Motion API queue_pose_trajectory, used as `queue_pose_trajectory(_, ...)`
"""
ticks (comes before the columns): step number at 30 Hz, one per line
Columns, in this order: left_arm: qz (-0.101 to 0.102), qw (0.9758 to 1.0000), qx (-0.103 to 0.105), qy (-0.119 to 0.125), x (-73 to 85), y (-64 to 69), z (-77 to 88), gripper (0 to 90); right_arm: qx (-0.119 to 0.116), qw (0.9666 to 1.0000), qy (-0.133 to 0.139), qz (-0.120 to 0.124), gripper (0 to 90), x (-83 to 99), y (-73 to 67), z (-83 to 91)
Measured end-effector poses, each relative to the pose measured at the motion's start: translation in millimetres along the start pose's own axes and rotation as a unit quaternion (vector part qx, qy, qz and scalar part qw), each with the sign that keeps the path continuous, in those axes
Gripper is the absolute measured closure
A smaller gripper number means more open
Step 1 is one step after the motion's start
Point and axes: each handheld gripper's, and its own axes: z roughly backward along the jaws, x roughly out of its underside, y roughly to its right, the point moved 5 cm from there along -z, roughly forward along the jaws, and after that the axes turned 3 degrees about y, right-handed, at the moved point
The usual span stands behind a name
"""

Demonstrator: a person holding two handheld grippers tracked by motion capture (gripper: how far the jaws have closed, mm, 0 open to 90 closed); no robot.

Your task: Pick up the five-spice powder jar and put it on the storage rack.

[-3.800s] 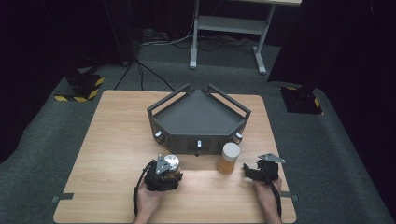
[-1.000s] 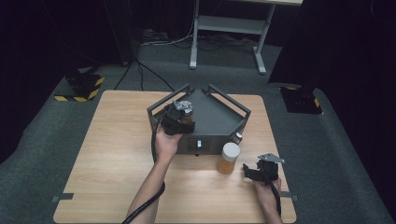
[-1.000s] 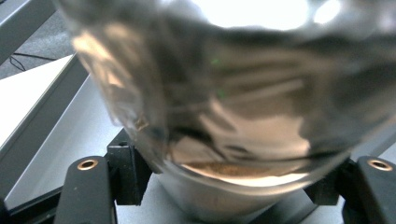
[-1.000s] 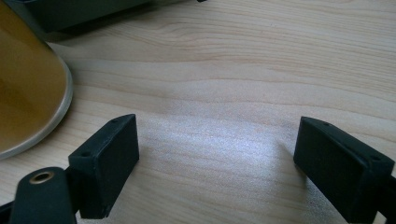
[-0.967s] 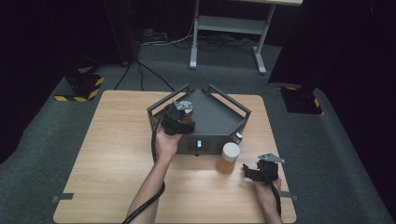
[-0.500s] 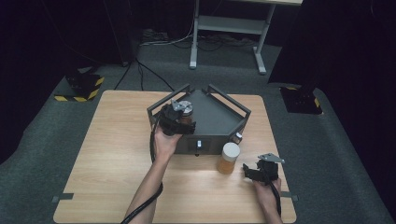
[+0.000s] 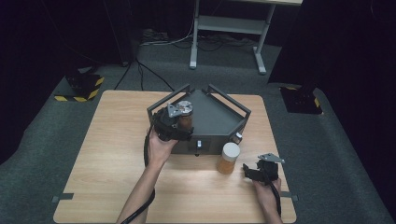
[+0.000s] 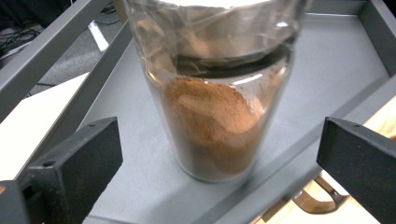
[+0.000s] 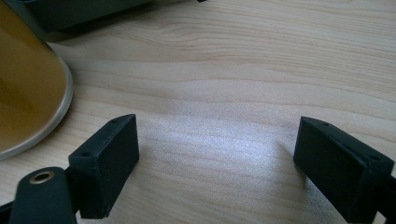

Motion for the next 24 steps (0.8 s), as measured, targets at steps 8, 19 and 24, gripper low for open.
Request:
queue_pose_trajectory(8, -0.010, 0.9999, 0.002, 0.002, 7.0, 0.8, 12.8, 0.2, 0.000, 1.0000, 0.000, 0.000, 14.0, 0.0, 0.0, 0.0)
queue_pose_trajectory(19, -0.028, 0.9995, 0.006, -0.015, 26.9, 8.9, 25.7, 0.3, 0.000, 1.0000, 0.000, 0.000, 14.0, 0.0, 0.1, 0.0)
queue_pose_trajectory(24, -0.033, 0.9992, 0.010, -0.023, 42.6, 12.4, 29.6, 0.3, 0.000, 1.0000, 0.000, 0.000, 14.0, 0.0, 0.1, 0.0)
